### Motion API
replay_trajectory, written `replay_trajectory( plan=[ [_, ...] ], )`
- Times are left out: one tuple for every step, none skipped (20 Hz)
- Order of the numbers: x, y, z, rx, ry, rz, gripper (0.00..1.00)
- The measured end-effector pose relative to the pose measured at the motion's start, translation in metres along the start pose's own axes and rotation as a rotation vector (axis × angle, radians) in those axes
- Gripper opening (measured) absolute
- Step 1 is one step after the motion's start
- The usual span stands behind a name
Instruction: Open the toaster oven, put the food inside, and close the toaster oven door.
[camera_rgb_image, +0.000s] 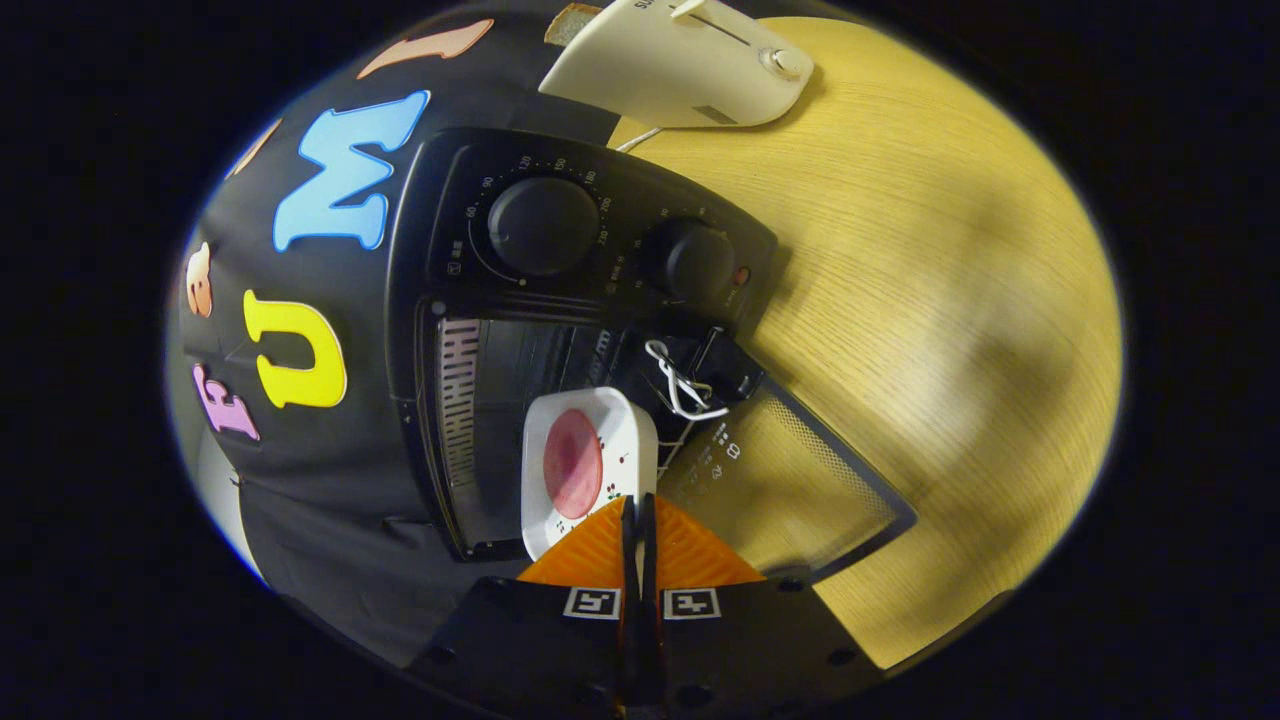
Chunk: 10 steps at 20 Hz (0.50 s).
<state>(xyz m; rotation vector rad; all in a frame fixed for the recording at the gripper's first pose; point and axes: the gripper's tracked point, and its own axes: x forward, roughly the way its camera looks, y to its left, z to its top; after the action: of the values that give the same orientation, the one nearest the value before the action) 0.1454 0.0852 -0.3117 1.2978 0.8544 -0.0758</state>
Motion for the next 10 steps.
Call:
replay_trajectory(
  plan=[
    [0.006, 0.003, 0.004, 0.007, -0.023, 0.004, 0.02],
    [0.012, 0.006, 0.009, 0.013, -0.047, 0.005, 0.02],
    [0.018, 0.010, 0.013, 0.027, -0.068, 0.007, 0.02],
    [0.023, 0.014, 0.016, 0.051, -0.082, 0.010, 0.02],
    [0.028, 0.017, 0.018, 0.075, -0.089, 0.015, 0.02],
    [0.033, 0.022, 0.019, 0.098, -0.097, 0.022, 0.02],
    [0.037, 0.025, 0.021, 0.108, -0.108, 0.025, 0.02],
    [0.041, 0.026, 0.021, 0.113, -0.121, 0.024, 0.02],
    [0.044, 0.028, 0.021, 0.117, -0.134, 0.023, 0.02],
    [0.047, 0.030, 0.021, 0.122, -0.145, 0.017, 0.02]
  ],
)
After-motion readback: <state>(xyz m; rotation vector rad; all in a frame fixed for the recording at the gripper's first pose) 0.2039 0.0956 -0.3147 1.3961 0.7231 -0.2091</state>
